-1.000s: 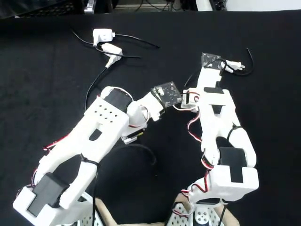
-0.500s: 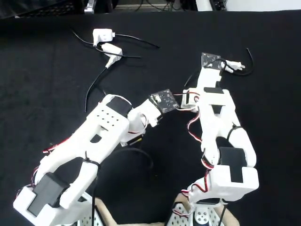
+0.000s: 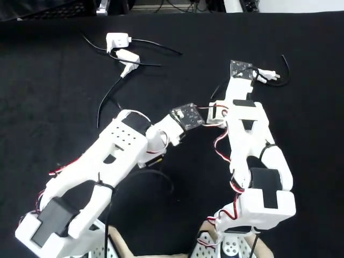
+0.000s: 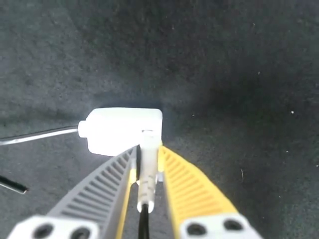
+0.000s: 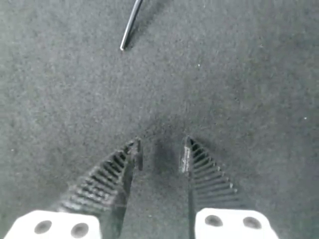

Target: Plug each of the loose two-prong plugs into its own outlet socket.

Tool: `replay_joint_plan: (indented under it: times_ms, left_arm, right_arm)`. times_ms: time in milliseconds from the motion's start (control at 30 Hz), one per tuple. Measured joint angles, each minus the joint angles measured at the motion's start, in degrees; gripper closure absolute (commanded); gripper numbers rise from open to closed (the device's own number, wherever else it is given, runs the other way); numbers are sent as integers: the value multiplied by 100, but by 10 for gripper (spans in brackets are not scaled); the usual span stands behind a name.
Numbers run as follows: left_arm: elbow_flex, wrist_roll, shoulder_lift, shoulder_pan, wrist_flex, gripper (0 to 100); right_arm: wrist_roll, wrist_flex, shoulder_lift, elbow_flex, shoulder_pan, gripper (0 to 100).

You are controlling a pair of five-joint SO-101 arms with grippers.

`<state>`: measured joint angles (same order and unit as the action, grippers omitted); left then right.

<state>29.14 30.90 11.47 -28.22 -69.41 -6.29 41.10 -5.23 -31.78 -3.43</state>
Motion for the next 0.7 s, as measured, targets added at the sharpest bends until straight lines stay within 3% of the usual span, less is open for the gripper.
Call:
replay_joint_plan:
  times_ms: [300, 700]
  left_arm:
    - [9, 0, 0, 62, 35, 971]
    - [932, -712, 88, 290, 1178, 971]
  right_arm:
    - [0, -18, 0, 0, 0, 854]
    - [0, -18, 0, 0, 0, 854]
